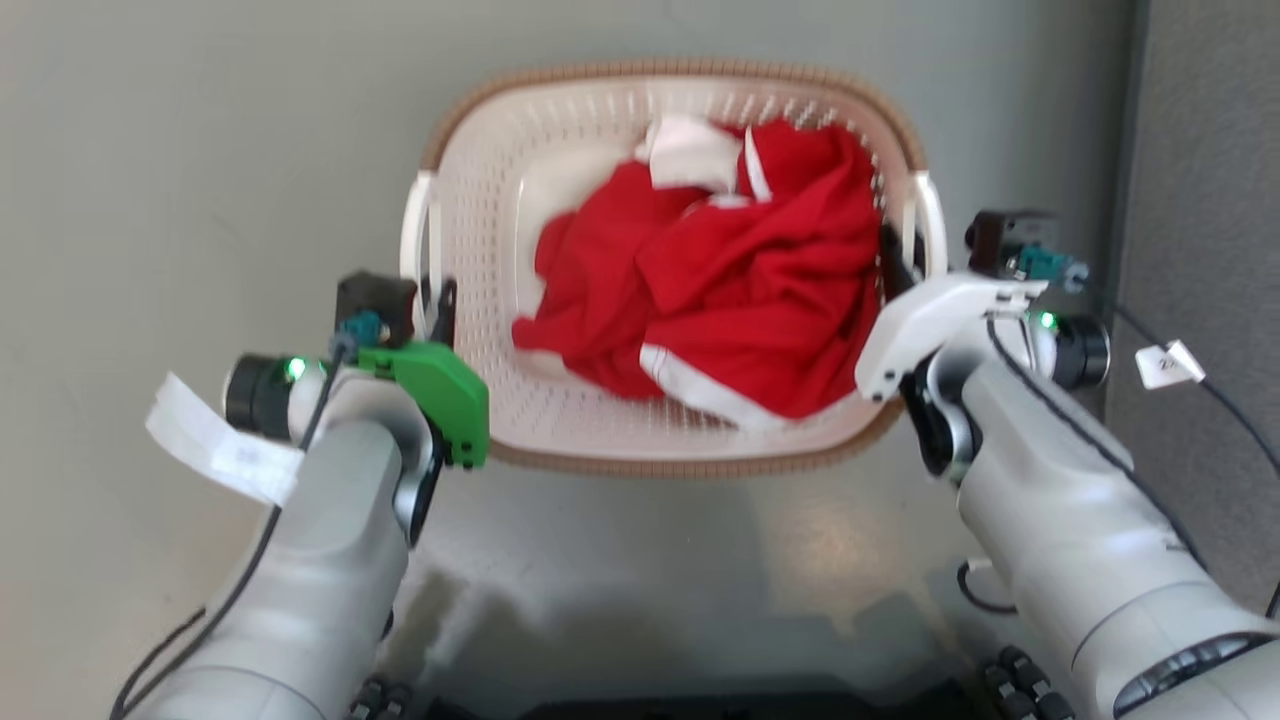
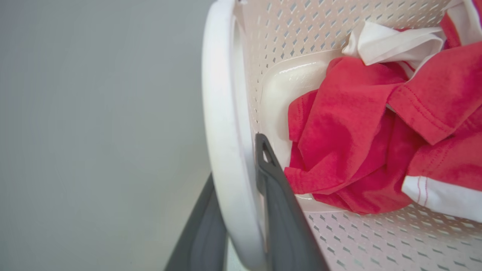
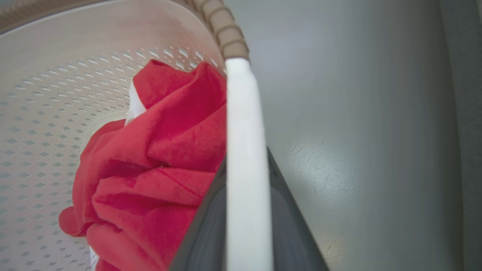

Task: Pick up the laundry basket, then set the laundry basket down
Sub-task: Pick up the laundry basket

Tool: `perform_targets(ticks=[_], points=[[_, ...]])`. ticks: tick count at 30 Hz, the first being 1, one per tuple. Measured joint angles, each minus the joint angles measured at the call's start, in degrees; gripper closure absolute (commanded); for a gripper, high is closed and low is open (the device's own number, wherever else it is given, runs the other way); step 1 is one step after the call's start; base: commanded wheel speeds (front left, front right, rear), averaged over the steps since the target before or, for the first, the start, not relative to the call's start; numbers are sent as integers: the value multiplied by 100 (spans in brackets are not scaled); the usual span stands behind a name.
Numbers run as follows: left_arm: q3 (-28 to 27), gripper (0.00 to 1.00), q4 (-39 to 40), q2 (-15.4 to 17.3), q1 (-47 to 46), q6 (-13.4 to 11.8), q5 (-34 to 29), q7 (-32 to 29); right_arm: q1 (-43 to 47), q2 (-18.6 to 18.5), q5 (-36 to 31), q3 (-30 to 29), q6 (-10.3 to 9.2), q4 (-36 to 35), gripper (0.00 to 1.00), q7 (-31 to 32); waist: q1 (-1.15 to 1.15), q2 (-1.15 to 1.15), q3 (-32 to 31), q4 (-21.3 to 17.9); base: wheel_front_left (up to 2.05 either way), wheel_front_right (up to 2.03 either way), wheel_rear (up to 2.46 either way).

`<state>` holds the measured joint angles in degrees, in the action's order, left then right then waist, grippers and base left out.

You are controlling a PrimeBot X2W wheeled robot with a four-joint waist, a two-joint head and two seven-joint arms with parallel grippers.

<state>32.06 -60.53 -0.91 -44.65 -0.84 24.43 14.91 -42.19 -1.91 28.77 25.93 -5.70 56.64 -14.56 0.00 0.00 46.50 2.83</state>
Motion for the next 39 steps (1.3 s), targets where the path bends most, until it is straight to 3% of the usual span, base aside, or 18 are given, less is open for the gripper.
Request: perform_targets(ticks=[17,39], points=[[339,100,-326,-45,925,136,628,-352,789,71,563,580,283,592,100,525,0,0,-1337,6,0,0,0],[736,100,-570,-42,2042,185,1021,-832,1915,87,1288,1370,361,545,100,1177,0,0,-3129,30,0,0,0]])
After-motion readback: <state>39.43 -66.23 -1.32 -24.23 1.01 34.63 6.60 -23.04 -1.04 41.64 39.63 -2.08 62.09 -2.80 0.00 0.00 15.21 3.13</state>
